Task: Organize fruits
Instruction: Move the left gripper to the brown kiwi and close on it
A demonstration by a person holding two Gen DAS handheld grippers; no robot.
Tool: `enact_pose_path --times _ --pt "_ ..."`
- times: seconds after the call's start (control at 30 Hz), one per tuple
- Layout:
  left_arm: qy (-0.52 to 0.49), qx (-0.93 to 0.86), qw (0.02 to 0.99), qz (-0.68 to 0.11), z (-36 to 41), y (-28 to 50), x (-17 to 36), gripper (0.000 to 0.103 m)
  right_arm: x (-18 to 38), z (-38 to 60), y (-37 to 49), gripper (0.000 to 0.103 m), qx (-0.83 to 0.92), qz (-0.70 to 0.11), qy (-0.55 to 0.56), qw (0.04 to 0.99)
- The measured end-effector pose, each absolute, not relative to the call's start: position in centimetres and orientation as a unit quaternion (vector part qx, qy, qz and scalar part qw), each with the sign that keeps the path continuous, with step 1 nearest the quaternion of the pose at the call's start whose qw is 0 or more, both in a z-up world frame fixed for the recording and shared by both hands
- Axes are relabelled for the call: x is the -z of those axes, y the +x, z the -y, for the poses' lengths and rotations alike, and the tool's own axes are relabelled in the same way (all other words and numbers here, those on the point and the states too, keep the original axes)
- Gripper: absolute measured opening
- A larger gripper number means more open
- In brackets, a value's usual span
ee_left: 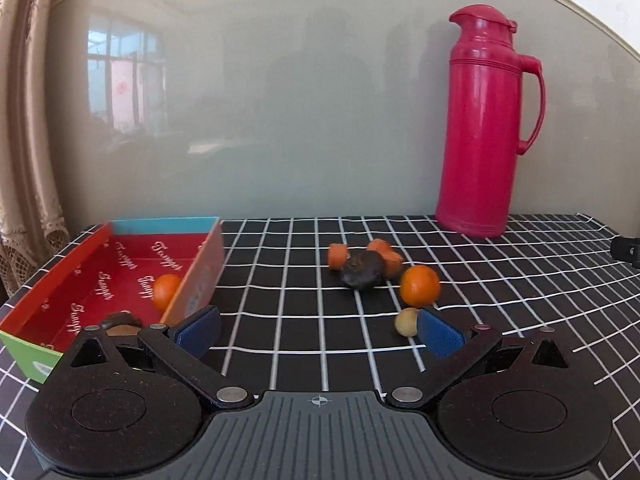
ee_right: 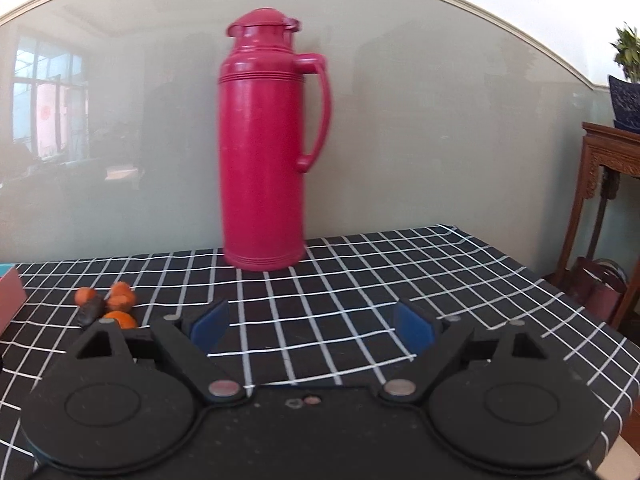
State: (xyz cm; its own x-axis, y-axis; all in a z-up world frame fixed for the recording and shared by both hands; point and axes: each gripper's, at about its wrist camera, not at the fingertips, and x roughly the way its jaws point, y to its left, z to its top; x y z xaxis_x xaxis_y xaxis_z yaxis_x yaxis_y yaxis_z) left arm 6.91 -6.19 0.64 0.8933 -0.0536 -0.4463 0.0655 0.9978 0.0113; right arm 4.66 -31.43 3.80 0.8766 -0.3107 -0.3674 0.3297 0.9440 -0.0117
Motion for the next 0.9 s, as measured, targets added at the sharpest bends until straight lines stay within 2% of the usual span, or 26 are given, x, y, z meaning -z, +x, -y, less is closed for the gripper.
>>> enact_pose_path --times 0.3,0.47,0.67,0.83,0.9 --pt "0.07 0.042 0.973 -0.218 10.0 7.2 0.5 0.103 -3.4 34.2 3.4 0.089 0.186 -0.18 0.035 0.965" --pt "0.048 0.065 0.973 -0.215 11.3 7.8 1.0 0.103 -3.0 35.0 3.3 0.089 0.193 -0.183 0.034 0.963" --pt "0.071 0.052 0.967 -0.238 13.6 9.6 1.8 0.103 -2.6 35.3 3.5 0.089 0.199 -0.185 0.025 0.962" --pt "0.045 0.046 0.961 -0.269 13.9 11.0 3.0 0.103 -1.2 36.1 4.6 0.089 0.222 -0.202 0.019 0.954" --pt "0.032 0.052 0.965 -0.255 13.7 11.0 2.9 0.103 -0.8 36.7 4.9 0.089 0.235 -0.208 0.024 0.949"
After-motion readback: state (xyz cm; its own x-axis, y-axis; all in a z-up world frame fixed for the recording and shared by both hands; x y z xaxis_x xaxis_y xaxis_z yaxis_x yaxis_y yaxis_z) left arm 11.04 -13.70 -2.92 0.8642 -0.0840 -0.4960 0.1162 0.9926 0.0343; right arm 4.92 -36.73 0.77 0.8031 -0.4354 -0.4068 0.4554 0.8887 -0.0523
